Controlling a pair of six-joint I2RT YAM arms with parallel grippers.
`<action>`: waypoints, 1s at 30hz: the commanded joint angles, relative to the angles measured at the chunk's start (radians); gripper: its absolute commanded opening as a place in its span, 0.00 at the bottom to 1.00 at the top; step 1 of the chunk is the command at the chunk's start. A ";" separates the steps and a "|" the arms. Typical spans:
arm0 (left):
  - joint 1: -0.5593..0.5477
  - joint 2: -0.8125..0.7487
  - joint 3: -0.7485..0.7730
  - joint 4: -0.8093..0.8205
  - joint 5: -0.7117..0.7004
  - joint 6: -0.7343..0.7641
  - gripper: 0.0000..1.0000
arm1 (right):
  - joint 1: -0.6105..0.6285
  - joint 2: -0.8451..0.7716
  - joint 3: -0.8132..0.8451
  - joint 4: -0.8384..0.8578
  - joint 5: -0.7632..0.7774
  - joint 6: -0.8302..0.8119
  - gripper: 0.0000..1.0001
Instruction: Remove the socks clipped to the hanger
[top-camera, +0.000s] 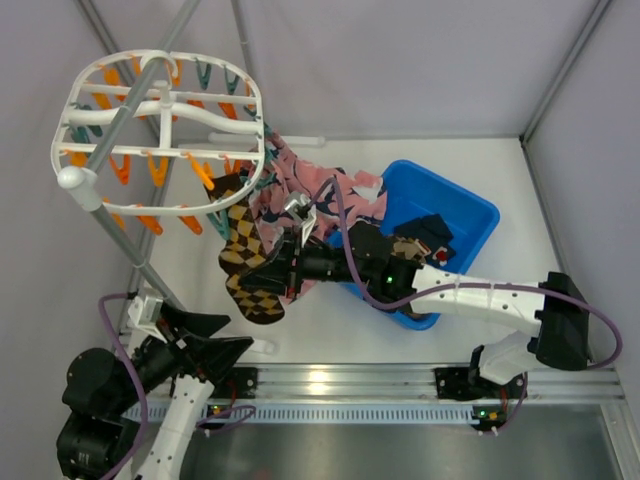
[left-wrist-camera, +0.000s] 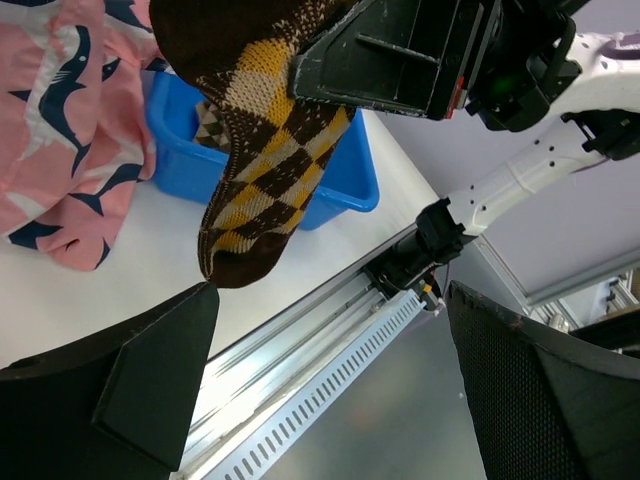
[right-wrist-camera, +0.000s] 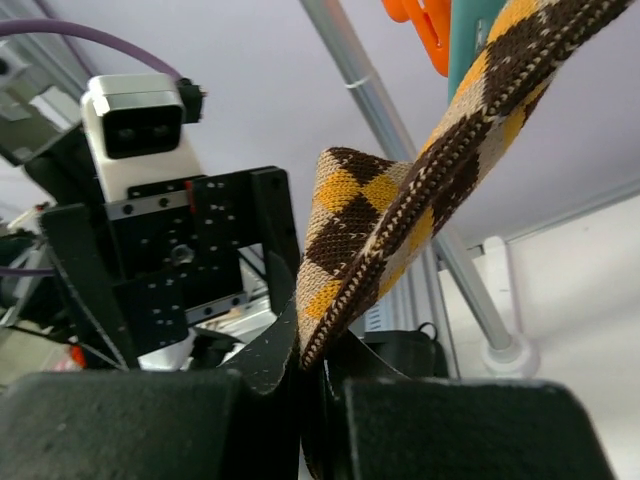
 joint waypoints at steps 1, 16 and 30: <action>0.008 0.010 0.000 0.086 0.085 0.018 0.99 | 0.003 -0.046 0.008 0.055 -0.083 0.079 0.00; 0.014 -0.006 -0.068 0.149 0.111 0.019 0.98 | -0.003 0.156 0.046 0.429 -0.216 0.402 0.00; 0.014 -0.075 -0.023 0.160 -0.024 0.031 0.98 | -0.003 0.074 0.011 0.340 -0.218 0.380 0.00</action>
